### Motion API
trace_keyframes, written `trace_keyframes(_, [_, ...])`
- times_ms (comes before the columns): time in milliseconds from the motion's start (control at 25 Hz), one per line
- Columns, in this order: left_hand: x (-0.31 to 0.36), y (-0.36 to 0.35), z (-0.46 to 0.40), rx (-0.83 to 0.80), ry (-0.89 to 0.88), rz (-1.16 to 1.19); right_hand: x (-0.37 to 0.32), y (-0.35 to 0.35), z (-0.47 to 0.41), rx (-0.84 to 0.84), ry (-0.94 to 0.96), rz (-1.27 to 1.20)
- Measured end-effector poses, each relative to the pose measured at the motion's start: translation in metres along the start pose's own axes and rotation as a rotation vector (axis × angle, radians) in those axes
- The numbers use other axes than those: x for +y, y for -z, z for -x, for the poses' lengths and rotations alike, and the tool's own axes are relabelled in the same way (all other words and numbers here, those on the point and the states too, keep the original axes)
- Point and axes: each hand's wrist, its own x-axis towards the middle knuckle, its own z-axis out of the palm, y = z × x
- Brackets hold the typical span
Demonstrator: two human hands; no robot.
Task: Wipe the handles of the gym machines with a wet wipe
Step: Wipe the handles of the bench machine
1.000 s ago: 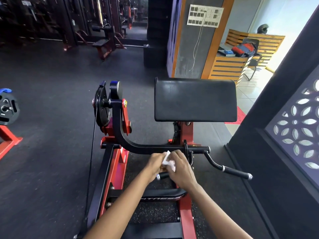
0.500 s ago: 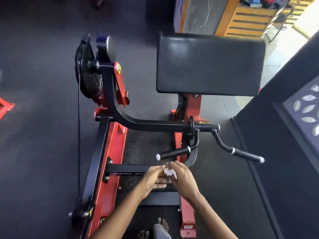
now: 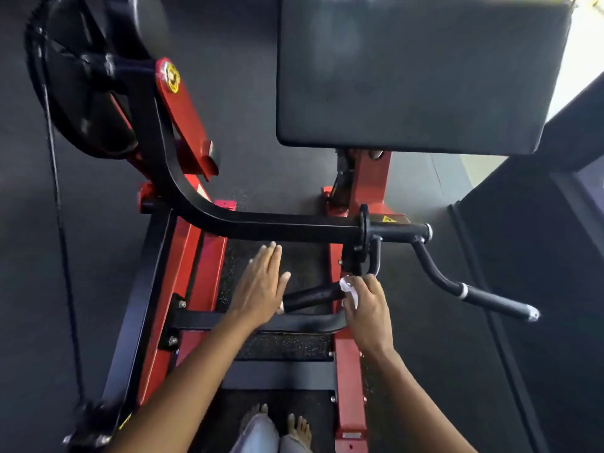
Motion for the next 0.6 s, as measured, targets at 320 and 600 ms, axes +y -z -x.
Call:
trace_keyframes(320, [-0.034,-0.028,-0.097,0.050,-0.116,-0.285,0.024,-0.046,-0.006,0.019,0.080,0.015])
trace_keyframes(600, [-0.059,-0.024,-0.142,0.047,-0.202,-0.434,0.031,-0.057,-0.007,0.076,0.016,0.040])
